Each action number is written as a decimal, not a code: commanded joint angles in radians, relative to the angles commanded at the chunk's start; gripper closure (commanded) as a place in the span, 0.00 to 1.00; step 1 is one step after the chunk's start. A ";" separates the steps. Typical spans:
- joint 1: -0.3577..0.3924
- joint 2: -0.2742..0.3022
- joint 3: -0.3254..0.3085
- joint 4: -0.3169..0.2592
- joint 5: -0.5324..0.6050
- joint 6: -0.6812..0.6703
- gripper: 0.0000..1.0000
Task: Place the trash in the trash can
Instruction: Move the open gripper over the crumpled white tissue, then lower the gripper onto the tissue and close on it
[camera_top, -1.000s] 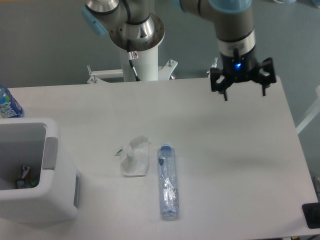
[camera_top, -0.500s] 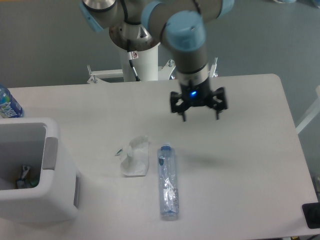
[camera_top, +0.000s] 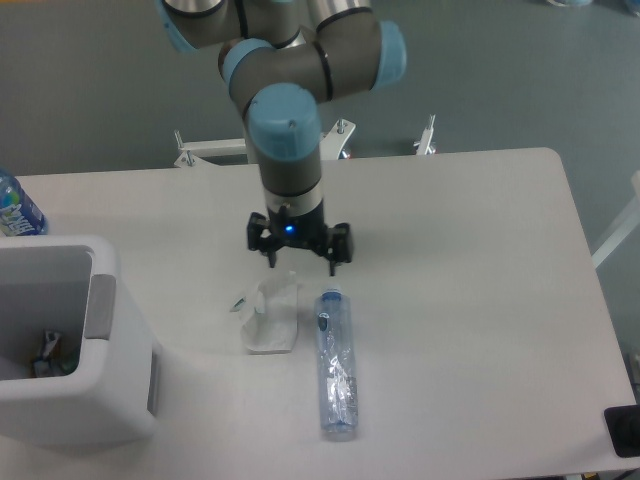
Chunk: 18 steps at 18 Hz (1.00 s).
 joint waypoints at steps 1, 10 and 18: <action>-0.011 -0.006 0.003 0.002 -0.003 0.000 0.00; -0.035 -0.080 0.025 0.040 -0.041 -0.063 0.00; -0.035 -0.111 0.049 0.043 -0.035 -0.124 0.90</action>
